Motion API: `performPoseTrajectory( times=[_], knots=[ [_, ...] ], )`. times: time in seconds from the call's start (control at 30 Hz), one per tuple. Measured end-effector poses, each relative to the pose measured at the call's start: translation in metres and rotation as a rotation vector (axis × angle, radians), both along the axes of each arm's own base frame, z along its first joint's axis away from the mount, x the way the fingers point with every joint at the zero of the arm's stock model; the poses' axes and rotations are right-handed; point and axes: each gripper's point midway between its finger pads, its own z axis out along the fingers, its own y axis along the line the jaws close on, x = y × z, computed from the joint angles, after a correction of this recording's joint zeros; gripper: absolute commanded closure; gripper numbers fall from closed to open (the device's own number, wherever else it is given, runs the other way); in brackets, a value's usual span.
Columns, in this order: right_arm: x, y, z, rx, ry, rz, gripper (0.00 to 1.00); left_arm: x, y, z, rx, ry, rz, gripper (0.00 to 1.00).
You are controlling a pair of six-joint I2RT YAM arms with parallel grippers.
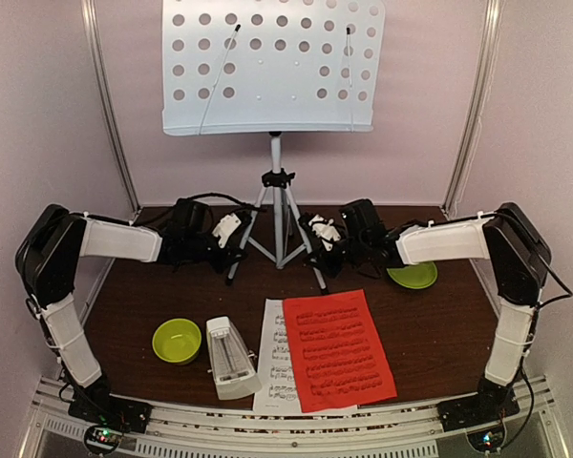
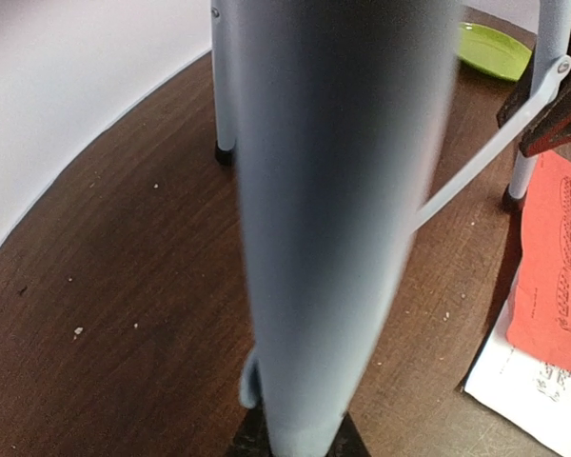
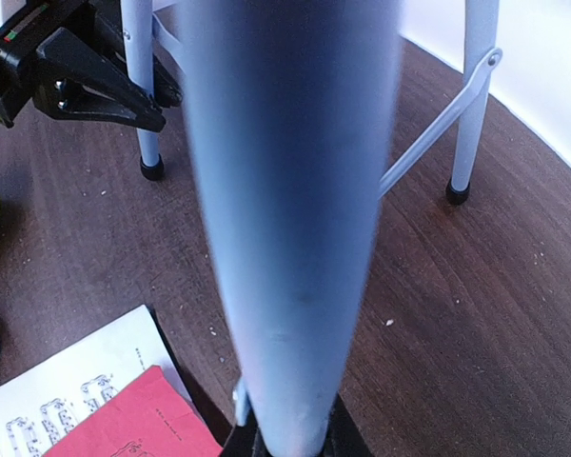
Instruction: Set up the instrument practice props
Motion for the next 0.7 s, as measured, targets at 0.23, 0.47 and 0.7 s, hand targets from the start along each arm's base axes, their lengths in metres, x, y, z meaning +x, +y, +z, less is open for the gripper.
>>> performPoseTrajectory(
  times=[0.23, 0.47, 0.7],
  knots=[
    [-0.008, -0.017, -0.002, -0.046, -0.007, -0.009, 1.0, -0.009, 0.0, -0.003, 0.01, -0.003, 0.001, 1.0],
    [-0.015, -0.035, -0.003, -0.067, -0.015, -0.015, 1.0, -0.016, -0.005, -0.004, 0.013, -0.007, -0.01, 1.0],
    [-0.004, -0.041, 0.001, -0.072, -0.008, -0.057, 1.0, 0.001, -0.015, -0.003, 0.021, 0.012, -0.01, 1.0]
  ],
)
